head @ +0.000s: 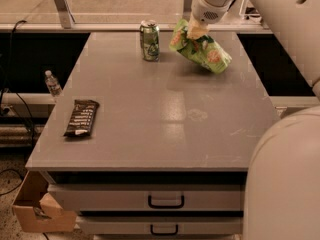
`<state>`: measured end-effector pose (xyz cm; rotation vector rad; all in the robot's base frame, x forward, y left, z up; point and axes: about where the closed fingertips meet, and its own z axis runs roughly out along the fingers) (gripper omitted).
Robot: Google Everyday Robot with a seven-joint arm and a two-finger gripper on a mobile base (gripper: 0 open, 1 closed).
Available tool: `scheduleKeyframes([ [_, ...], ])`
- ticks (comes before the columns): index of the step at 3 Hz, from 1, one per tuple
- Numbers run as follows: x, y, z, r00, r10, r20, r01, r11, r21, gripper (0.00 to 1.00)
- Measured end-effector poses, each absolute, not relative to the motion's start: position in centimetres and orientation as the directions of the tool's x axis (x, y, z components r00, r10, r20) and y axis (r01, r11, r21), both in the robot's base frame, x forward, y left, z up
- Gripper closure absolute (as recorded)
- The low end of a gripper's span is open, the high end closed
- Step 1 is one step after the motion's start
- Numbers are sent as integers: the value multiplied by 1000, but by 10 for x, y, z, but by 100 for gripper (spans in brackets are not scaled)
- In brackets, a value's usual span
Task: Move green rice chip bag near green can
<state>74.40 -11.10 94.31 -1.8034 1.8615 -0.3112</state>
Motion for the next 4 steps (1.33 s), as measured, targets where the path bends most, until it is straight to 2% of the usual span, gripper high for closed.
scheduleKeyframes([
  [1, 750, -112, 928, 21, -976, -217, -872, 88, -481, 100],
  [2, 754, -103, 912, 29, -971, -239, -895, 81, -439, 83],
  [4, 755, -100, 905, 31, -971, -238, -899, 78, -431, 37],
])
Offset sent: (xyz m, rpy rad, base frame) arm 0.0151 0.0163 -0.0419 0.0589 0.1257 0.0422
